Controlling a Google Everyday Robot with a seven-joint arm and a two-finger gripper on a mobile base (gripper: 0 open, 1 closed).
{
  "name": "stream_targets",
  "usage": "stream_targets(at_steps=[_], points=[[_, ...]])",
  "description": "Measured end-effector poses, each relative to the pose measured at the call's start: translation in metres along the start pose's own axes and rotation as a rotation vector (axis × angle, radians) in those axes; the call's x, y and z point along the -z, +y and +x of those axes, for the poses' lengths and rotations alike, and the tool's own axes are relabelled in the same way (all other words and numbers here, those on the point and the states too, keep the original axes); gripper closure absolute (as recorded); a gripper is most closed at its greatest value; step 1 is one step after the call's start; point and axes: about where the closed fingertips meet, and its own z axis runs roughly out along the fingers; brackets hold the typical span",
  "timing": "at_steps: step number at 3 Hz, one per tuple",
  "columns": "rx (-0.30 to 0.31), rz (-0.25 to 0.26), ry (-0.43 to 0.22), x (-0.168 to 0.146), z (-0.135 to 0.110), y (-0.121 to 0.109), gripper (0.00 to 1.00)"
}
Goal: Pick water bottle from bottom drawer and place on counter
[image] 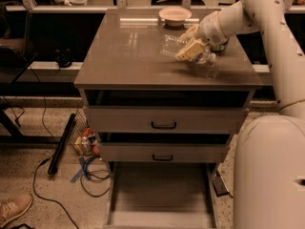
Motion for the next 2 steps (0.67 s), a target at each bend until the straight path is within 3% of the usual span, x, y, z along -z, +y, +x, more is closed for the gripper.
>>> stream_targets(at_steps=[1, 2], points=[[-0.030, -0.014, 0.026, -0.0080, 0.0042, -0.0025, 0.22], [-0.045, -0.025, 0.026, -0.0130, 0.0055, -0.0053, 0.00]])
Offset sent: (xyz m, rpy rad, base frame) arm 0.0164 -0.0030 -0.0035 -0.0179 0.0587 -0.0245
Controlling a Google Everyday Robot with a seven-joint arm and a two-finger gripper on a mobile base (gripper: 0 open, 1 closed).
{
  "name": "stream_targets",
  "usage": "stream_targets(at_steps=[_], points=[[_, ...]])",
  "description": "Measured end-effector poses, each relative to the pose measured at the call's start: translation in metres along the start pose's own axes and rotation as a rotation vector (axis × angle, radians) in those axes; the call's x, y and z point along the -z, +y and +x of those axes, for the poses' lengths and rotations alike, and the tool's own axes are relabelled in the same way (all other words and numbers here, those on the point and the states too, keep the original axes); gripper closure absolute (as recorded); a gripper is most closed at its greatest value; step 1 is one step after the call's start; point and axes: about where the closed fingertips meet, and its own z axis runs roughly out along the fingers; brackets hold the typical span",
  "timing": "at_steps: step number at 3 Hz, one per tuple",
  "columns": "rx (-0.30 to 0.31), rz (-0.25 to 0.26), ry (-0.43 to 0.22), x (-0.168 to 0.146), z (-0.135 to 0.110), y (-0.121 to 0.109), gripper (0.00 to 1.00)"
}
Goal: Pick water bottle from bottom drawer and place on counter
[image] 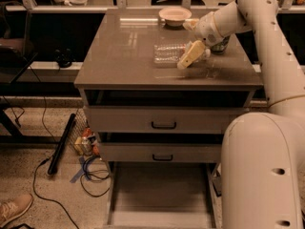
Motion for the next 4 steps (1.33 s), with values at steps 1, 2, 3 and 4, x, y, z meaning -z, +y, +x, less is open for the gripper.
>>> stream_targets(at_steps=[1, 2, 3, 4], points=[[0.000, 0.000, 0.000, 0.000, 0.000, 0.000, 0.00], [0.023, 0.055, 0.020, 0.021, 0.000, -0.008, 0.00], [0.033, 0.137, 0.052, 0.058, 0.007, -0.014, 0.00], [0.030, 0.220, 0.072, 0.097, 0.016, -0.010, 0.00]])
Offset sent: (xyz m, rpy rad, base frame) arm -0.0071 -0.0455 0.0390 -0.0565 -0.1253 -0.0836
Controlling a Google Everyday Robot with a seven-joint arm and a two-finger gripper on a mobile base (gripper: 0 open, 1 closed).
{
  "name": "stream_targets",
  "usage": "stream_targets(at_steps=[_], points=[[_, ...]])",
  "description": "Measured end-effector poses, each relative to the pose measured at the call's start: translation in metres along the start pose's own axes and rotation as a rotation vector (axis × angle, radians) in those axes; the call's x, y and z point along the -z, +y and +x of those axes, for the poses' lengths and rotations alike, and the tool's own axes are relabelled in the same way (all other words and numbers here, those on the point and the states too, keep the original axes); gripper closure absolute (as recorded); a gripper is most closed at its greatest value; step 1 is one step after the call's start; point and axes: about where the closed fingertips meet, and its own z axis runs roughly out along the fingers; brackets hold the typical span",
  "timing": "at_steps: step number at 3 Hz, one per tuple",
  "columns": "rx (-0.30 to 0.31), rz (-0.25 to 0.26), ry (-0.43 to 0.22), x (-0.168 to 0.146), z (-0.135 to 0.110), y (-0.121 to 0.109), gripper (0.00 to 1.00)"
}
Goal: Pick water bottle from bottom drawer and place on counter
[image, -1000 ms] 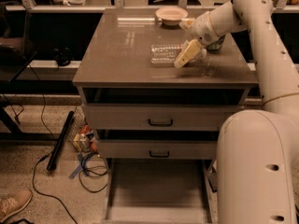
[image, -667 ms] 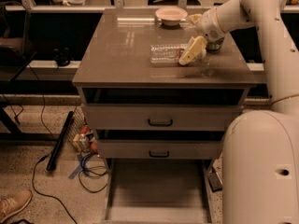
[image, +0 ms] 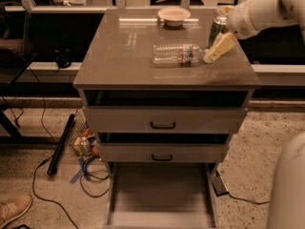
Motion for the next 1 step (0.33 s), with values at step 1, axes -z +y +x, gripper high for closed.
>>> stream_targets(at_steps=[1], points=[[0.003, 0.099, 0.006, 0.0443, 0.0099, 0.0119, 0.00]])
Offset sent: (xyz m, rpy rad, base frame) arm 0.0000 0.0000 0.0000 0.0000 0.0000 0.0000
